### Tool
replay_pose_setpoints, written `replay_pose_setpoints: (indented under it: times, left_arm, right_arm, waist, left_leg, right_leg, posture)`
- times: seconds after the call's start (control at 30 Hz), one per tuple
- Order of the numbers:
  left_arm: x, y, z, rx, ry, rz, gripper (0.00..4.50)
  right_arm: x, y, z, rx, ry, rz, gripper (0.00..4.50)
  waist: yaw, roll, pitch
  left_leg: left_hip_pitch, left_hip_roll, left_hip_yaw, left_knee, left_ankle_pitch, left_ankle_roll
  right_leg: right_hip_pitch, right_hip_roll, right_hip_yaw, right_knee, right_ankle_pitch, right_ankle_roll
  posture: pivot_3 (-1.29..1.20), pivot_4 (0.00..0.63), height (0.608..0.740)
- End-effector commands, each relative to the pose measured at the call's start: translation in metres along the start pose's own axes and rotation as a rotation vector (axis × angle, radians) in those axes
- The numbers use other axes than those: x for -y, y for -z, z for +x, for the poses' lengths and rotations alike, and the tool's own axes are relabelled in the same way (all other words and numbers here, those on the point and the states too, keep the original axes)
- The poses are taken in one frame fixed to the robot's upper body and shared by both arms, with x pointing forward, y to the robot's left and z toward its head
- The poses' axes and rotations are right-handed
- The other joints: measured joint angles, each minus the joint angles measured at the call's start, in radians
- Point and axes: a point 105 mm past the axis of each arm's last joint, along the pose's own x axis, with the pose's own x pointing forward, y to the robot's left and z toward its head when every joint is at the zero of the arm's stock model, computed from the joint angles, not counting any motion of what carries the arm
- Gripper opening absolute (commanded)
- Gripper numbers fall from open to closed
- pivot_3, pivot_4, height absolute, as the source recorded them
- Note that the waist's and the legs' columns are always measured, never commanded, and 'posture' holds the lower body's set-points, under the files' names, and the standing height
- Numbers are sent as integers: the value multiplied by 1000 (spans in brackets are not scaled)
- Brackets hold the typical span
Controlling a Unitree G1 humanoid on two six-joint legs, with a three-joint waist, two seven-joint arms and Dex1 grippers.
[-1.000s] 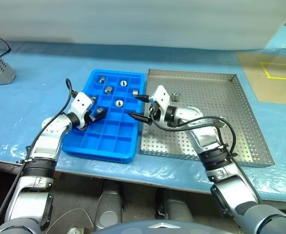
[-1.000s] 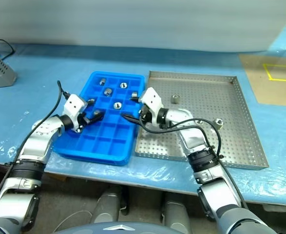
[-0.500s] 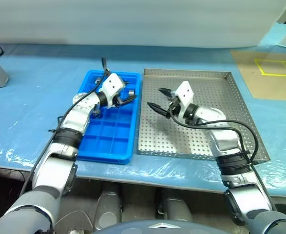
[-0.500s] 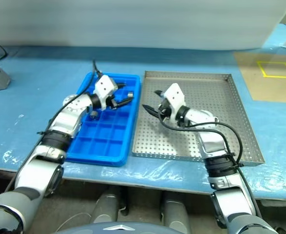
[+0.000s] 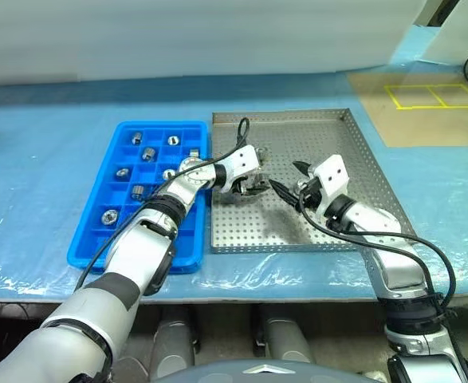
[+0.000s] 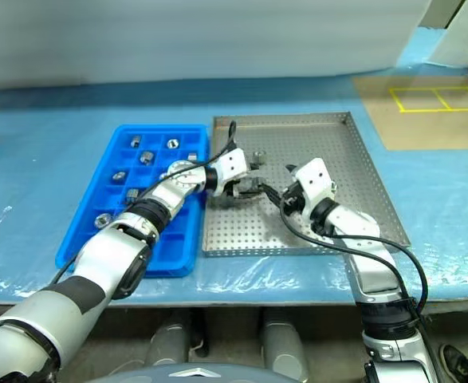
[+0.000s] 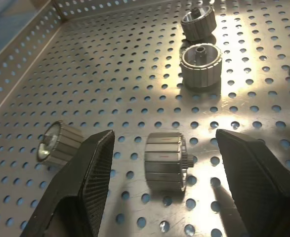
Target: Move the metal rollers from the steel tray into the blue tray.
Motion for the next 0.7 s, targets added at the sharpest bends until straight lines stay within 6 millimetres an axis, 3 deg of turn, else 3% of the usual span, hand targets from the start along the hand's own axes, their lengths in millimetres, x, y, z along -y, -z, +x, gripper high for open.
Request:
replay_pose_setpoints:
  times: [0.03, 0.2, 0.5, 0.6, 0.7]
  left_arm:
    - [-4, -8, 3, 12, -11, 29, 3451]
    - [-7, 0, 5, -19, -60, -31, 3451]
    - [18, 16, 19, -74, -13, -82, 3451]
    - [18, 17, 20, -68, -31, -115, 2827]
    - [12, 27, 16, -121, -90, -95, 1867]
  right_arm:
    - [8, -15, -9, 42, 48, -34, 3756]
    - [20, -6, -17, -1, 106, -46, 3756]
    - [21, 3, -19, -25, 124, -51, 3756]
    - [20, 3, -19, -22, 134, -42, 3756]
    - [18, 6, -21, -24, 143, -31, 3756]
  waist:
    - [-4, 0, 0]
    - [-5, 0, 0]
    - [-6, 0, 0]
    - [-10, 0, 0]
    - [-15, 0, 0]
  left_leg:
    - [0, 0, 0, 1, 0, 1]
    - [-1, 0, 0, 2, -1, 2]
    - [-2, 0, 0, 4, -3, 5]
    - [-2, 0, 0, 5, -3, 5]
    - [-2, 0, 0, 5, -3, 5]
  right_leg:
    - [0, 0, 0, 0, 0, 0]
    - [1, 0, 0, -1, 0, 0]
    - [1, 0, 0, -2, 0, 0]
    - [2, 0, 0, -2, 0, 0]
    - [2, 0, 0, -2, 0, 0]
  posture:
    - [-494, 150, 740]
    - [-508, 150, 740]
    - [-518, 150, 740]
    - [-517, 150, 740]
    - [-520, 150, 740]
